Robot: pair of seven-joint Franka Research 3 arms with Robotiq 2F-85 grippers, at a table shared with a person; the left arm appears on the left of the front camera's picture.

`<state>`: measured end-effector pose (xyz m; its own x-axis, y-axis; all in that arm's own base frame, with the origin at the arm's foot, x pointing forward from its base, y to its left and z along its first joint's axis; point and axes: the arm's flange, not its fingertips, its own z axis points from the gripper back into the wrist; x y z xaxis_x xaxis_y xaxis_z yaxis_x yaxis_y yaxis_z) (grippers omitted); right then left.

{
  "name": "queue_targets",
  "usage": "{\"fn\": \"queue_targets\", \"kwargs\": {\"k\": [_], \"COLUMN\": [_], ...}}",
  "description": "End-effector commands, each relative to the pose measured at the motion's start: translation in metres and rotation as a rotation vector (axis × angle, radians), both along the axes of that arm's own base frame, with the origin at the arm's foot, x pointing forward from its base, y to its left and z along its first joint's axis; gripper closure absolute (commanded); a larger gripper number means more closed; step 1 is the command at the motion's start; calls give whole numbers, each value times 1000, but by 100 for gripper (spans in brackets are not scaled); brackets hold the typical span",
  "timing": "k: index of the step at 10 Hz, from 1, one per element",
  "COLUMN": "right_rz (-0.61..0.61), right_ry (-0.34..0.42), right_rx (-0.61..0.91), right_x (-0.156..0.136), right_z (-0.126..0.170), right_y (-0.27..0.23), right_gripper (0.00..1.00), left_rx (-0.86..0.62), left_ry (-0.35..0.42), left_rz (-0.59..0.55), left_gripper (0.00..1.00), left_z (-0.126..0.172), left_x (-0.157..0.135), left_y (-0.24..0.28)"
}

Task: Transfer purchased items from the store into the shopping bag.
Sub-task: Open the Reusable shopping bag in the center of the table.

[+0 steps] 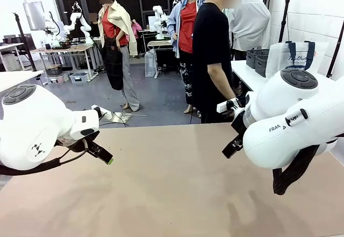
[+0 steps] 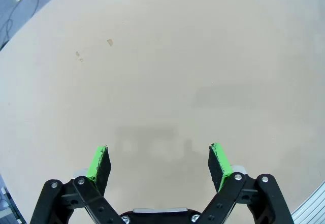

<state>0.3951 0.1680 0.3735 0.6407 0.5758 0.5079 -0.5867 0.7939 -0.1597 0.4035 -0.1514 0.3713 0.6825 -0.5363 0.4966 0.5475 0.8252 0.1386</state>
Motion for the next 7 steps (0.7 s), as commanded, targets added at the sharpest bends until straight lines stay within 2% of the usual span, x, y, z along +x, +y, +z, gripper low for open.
{"fn": "queue_targets", "kwargs": {"k": [1,7], "right_rz": [0,0], "right_ry": [0,0], "right_rx": [0,0], "right_x": [0,0], "right_z": [0,0], "right_y": [0,0], "right_gripper": [0,0], "left_rx": [0,0], "left_ry": [0,0], "left_rz": [1,1], "left_gripper": [0,0], "left_z": [0,0], "left_x": [0,0], "left_y": [1,1]}}
